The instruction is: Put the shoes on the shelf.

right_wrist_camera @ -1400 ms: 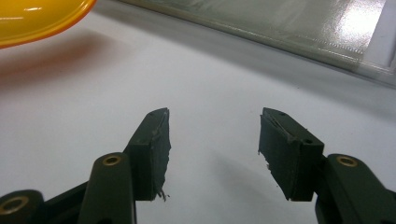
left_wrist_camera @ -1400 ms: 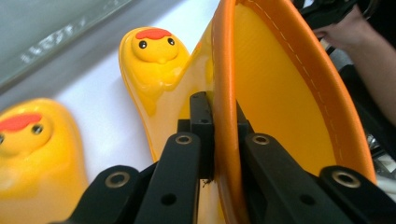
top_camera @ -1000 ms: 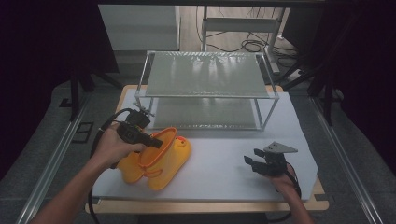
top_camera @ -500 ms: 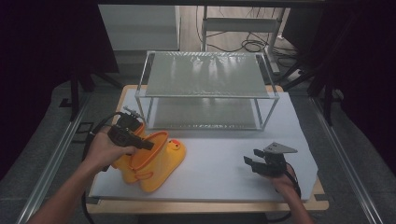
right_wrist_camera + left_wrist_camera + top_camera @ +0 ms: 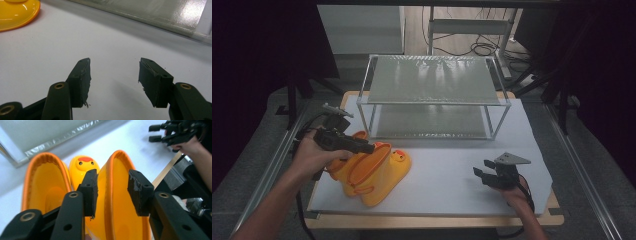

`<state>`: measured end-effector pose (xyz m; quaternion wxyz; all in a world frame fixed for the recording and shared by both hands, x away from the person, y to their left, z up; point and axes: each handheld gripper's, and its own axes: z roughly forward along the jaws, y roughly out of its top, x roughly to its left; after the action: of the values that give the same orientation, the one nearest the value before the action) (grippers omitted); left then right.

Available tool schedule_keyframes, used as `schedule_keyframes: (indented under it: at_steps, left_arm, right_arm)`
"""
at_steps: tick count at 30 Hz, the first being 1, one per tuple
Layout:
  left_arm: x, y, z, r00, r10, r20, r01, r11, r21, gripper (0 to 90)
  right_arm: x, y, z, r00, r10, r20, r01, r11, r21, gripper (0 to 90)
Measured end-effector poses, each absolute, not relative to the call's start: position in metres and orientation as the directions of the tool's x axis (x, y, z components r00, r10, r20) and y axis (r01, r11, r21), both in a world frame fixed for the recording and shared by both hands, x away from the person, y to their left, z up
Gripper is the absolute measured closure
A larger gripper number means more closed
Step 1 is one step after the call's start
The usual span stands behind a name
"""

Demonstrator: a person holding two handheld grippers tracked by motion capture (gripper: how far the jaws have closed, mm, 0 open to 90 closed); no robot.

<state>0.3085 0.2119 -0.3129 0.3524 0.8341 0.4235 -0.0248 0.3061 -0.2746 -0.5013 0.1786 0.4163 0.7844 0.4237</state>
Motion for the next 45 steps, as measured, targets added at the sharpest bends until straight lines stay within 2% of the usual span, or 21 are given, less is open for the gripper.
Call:
schedule_keyframes:
  at_steps: [6, 14, 20, 30, 34, 45]
  left_arm:
    - [0.306, 0.226, -0.305, 0.619, 0.705, -0.346, 0.734, -0.362, 0.575, 49.6]
    - [0.311, 0.230, -0.322, 0.598, 0.704, -0.383, 0.769, -0.367, 0.524, 41.6]
    - [0.312, 0.225, -0.334, 0.600, 0.713, -0.363, 0.775, -0.406, 0.484, 37.5]
    - [0.315, 0.217, -0.347, 0.594, 0.725, -0.350, 0.783, -0.420, 0.458, 39.8]
    - [0.315, 0.214, -0.348, 0.593, 0.741, -0.315, 0.778, -0.428, 0.459, 40.5]
    - [0.314, 0.212, -0.348, 0.586, 0.754, -0.299, 0.781, -0.425, 0.458, 51.8]
  right_arm:
    - [0.306, -0.275, -0.501, -0.588, 0.805, 0.072, 0.502, 0.294, 0.813, 42.7]
    - [0.306, -0.274, -0.502, -0.588, 0.806, 0.074, 0.504, 0.293, 0.812, 42.5]
    - [0.307, -0.275, -0.502, -0.589, 0.805, 0.071, 0.505, 0.298, 0.810, 42.5]
    - [0.307, -0.275, -0.502, -0.586, 0.808, 0.068, 0.505, 0.298, 0.810, 42.5]
    - [0.307, -0.275, -0.502, -0.586, 0.808, 0.068, 0.505, 0.298, 0.810, 42.5]
    - [0.307, -0.275, -0.502, -0.580, 0.811, 0.070, 0.506, 0.293, 0.811, 42.6]
